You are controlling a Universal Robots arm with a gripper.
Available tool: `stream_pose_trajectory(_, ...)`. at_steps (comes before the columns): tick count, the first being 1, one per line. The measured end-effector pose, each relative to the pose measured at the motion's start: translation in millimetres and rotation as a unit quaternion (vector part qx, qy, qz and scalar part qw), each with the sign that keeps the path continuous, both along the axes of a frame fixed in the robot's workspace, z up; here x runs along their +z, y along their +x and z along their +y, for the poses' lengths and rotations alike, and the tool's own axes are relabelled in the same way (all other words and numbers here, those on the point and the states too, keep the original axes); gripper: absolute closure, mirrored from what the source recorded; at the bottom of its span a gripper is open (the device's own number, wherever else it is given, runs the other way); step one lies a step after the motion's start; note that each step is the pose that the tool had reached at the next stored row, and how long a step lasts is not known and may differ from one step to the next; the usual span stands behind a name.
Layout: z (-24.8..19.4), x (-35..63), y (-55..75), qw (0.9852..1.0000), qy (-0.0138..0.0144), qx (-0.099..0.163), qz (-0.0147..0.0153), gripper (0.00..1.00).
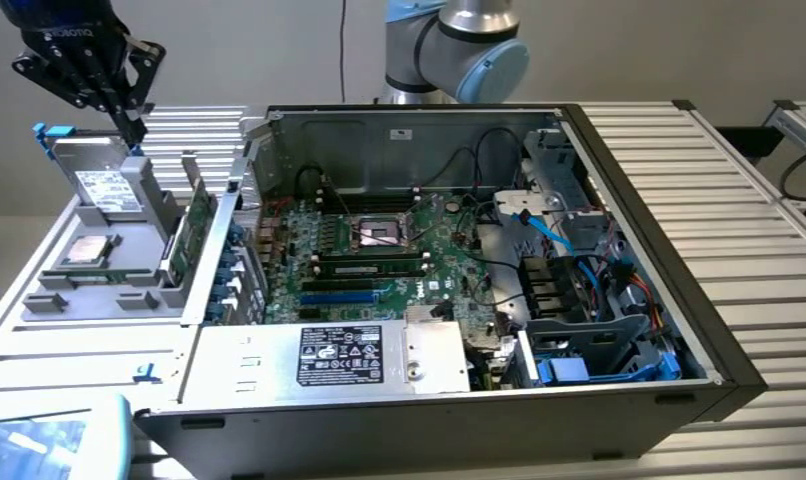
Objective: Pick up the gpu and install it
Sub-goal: 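Reach for the gpu, then pick up the gpu and move the gpu toward the slot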
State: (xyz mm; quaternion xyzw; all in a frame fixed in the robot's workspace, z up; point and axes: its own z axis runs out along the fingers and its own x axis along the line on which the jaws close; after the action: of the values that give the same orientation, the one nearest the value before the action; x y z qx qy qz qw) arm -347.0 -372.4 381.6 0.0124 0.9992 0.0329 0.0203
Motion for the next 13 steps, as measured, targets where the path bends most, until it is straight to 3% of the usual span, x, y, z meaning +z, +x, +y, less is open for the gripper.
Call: stream_pose_trajectory(13,-0.1,-0.2,-0.1,1.0,0.0001,0.0,-0.0003,0.87)
